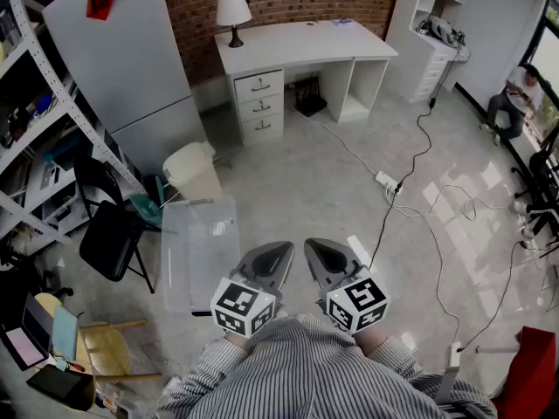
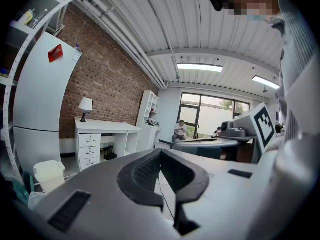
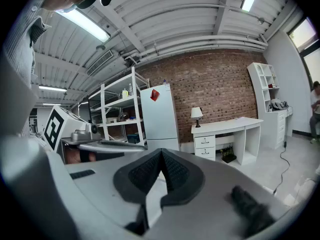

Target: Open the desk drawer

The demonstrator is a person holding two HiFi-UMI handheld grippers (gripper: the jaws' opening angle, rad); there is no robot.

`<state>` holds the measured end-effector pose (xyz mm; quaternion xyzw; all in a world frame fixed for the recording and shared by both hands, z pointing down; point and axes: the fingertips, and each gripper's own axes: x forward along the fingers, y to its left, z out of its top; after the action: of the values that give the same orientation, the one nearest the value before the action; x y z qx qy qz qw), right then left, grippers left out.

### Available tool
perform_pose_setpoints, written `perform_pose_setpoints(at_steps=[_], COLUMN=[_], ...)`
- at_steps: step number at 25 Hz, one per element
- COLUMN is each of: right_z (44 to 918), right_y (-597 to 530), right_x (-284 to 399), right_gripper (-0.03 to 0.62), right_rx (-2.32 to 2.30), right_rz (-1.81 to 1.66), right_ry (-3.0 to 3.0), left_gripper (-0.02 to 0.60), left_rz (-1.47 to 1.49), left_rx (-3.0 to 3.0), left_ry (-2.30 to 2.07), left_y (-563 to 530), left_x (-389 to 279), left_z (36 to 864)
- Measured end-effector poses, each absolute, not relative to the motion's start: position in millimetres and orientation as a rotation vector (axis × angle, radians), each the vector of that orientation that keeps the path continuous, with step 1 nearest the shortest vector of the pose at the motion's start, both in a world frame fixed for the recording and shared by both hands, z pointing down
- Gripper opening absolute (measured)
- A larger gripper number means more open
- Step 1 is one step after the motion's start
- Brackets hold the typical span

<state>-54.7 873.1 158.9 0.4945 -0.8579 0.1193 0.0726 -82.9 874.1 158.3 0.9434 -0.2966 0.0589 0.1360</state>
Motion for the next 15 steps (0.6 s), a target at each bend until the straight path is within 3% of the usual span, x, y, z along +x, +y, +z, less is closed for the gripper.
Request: perform_pose_setpoints(at_steps=[15], right_z=[180.5], right_y=[857.0], right_x=[-73.2], right_gripper=[0.015], right_rx=[1.456], right_rz=[0.41], right_ry=[-2.557], left_gripper=[0.012], left_rz=[0.202], left_rx=[2.723], left_ry=[-0.818], left_y=[855.5], left_x=[-94.7], left_z=[164.3])
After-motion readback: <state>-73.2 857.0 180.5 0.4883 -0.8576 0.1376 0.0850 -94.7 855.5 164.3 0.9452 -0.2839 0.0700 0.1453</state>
